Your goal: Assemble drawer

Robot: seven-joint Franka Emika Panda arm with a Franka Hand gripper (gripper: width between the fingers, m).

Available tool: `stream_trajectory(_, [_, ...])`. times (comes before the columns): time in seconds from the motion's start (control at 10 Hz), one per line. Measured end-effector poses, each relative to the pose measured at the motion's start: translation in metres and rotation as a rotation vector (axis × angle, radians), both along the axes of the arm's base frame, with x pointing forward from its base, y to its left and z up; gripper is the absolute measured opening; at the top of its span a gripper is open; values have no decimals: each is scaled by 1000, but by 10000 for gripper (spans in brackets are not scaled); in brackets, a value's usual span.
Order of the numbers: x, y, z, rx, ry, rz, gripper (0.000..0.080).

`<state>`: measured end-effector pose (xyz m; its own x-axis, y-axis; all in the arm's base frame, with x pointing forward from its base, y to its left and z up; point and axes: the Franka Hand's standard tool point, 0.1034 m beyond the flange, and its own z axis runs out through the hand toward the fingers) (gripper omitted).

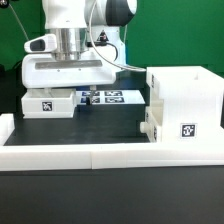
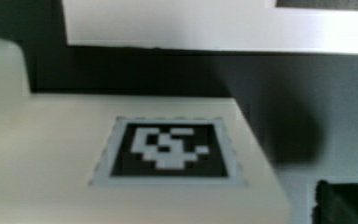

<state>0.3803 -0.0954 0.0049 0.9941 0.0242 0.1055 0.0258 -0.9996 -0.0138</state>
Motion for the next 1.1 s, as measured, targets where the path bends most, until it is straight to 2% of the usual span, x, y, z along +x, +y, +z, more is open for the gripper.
stream_trajectory(0.1, [0, 0, 0, 0, -1, 0, 515])
stream_trajectory(0.3, [0, 0, 0, 0, -1, 0, 240])
stream_trajectory(0.4, [0, 0, 0, 0, -1, 0, 240])
stream_trajectory(0.5, [0, 0, 0, 0, -1, 0, 61])
stream_trajectory(0.6, [0, 0, 0, 0, -1, 0, 41])
stream_trajectory(1.1, [0, 0, 0, 0, -1, 0, 41])
